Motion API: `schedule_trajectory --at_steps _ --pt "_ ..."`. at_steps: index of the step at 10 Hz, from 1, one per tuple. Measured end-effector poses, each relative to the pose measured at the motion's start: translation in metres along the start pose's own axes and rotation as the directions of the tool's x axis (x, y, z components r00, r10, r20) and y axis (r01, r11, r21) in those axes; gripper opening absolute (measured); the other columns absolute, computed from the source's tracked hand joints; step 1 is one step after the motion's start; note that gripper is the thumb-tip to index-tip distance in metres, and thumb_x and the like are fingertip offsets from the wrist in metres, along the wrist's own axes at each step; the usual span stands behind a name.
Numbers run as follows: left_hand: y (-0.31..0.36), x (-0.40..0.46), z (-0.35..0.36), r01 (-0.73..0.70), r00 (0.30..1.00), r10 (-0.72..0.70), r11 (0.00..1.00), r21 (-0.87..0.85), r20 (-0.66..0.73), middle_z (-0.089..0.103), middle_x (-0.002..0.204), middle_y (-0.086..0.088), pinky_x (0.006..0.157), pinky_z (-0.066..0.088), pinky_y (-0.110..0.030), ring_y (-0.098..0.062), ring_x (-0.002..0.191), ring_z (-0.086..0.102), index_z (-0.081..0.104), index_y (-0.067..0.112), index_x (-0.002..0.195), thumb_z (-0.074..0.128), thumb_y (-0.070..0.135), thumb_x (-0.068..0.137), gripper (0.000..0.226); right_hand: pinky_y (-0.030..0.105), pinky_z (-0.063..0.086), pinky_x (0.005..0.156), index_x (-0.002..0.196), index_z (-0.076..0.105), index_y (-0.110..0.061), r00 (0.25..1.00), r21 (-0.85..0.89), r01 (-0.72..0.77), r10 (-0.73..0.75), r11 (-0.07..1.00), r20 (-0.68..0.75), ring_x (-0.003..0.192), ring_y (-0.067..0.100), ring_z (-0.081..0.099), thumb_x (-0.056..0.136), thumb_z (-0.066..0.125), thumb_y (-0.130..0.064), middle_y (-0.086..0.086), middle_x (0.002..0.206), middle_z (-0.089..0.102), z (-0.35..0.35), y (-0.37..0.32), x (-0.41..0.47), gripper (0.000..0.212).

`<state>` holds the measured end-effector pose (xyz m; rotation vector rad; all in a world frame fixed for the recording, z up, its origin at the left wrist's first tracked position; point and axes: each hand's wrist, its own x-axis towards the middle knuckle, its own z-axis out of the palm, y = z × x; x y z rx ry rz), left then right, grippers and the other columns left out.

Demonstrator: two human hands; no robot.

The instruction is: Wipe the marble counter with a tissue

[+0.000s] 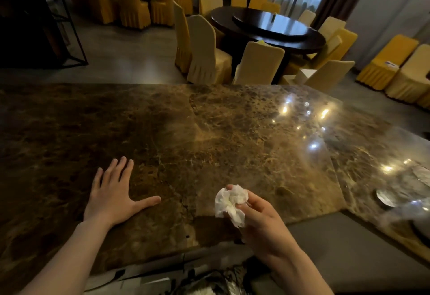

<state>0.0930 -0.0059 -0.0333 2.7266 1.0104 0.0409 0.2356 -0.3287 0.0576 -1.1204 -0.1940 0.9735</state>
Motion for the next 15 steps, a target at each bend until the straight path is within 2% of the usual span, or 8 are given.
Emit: schedule_trajectory --at_steps 2,4,6,7,9,12,13,15 --pt "0.008 -0.005 -0.004 -0.008 1.000 0.008 1.000 0.006 0.028 -0.004 0.175 0.001 0.131 -0.006 -0.049 -0.016 0.159 -0.012 0.002 0.023 0.165 0.017 0.116 0.048 0.150 0.027 0.047 0.049 0.078 0.071 -0.011 0.997 0.101 -0.032 0.039 0.994 -0.060 0.059 0.021 0.057 0.086 0.077 -0.010 0.022 0.107 0.071 -0.018 0.024 -0.042 0.010" --pt "0.012 -0.005 -0.007 -0.014 1.000 0.014 1.000 0.016 0.026 -0.001 0.175 0.000 0.132 -0.005 -0.050 -0.018 0.160 -0.009 0.004 0.022 0.165 0.016 0.116 0.049 0.150 0.034 0.055 0.082 0.086 0.078 -0.015 0.953 -0.491 -0.298 0.227 0.819 -0.200 0.092 0.022 0.070 0.102 0.048 -0.006 0.006 0.098 0.077 -0.041 0.068 -0.058 0.035" --pt "0.011 -0.008 -0.007 -0.020 1.000 0.020 1.000 0.021 0.022 0.001 0.175 -0.001 0.131 -0.004 -0.051 -0.018 0.160 -0.007 0.005 0.023 0.165 0.019 0.116 0.051 0.147 0.015 0.048 0.069 0.063 0.075 -0.033 0.937 -0.781 -0.348 0.156 0.519 -0.314 0.075 -0.003 0.065 0.099 0.060 -0.033 -0.010 0.071 0.071 -0.050 0.119 -0.061 0.038" --pt "0.010 -0.009 -0.005 -0.018 1.000 0.018 1.000 0.016 0.016 0.002 0.175 -0.001 0.131 -0.004 -0.051 -0.017 0.160 -0.006 0.006 0.023 0.165 0.020 0.116 0.052 0.147 0.027 0.052 0.087 0.073 0.071 -0.037 0.931 -0.868 -0.362 0.092 0.340 -0.352 0.088 0.002 0.062 0.092 0.070 -0.018 -0.013 0.086 0.063 -0.062 0.149 -0.058 0.027" --pt "0.008 -0.009 -0.002 -0.021 1.000 0.021 1.000 0.016 -0.001 0.004 0.175 -0.001 0.132 -0.002 -0.052 -0.018 0.160 -0.004 0.008 0.022 0.165 0.020 0.116 0.052 0.147 0.034 0.055 0.082 0.121 0.064 -0.037 0.911 -0.883 -0.409 0.045 0.232 -0.410 0.103 0.017 0.067 0.086 0.076 -0.020 -0.008 0.111 0.072 -0.068 0.182 -0.058 0.041" --pt "0.006 -0.008 0.000 -0.019 1.000 0.019 1.000 0.011 -0.022 0.006 0.175 -0.002 0.132 0.000 -0.053 -0.019 0.160 -0.003 0.010 0.023 0.164 0.024 0.115 0.053 0.145 0.034 0.054 0.088 0.133 0.056 -0.039 0.908 -0.877 -0.412 0.030 0.247 -0.418 0.113 0.017 0.061 0.087 0.074 -0.034 -0.006 0.131 0.061 -0.070 0.200 -0.055 0.049" --pt "0.006 -0.008 0.002 -0.019 1.000 0.019 1.000 0.024 -0.012 0.006 0.175 -0.002 0.132 0.000 -0.053 -0.019 0.160 -0.003 0.010 0.023 0.164 0.023 0.115 0.053 0.145 0.032 0.057 0.074 0.112 0.066 -0.039 0.894 -0.874 -0.444 0.034 0.197 -0.447 0.088 0.010 0.067 0.090 0.068 -0.042 -0.013 0.098 0.072 -0.071 0.193 -0.054 0.022" --pt "0.006 -0.011 0.002 -0.021 1.000 0.021 0.999 0.038 0.011 0.003 0.175 -0.001 0.132 0.000 -0.053 -0.018 0.160 -0.006 0.008 0.023 0.165 0.022 0.115 0.053 0.145 0.024 0.039 0.043 0.057 0.048 -0.027 0.913 -0.945 -0.299 -0.249 0.130 -0.323 0.050 0.009 0.056 0.086 0.060 -0.063 -0.006 0.048 0.053 -0.065 0.152 -0.050 0.048"
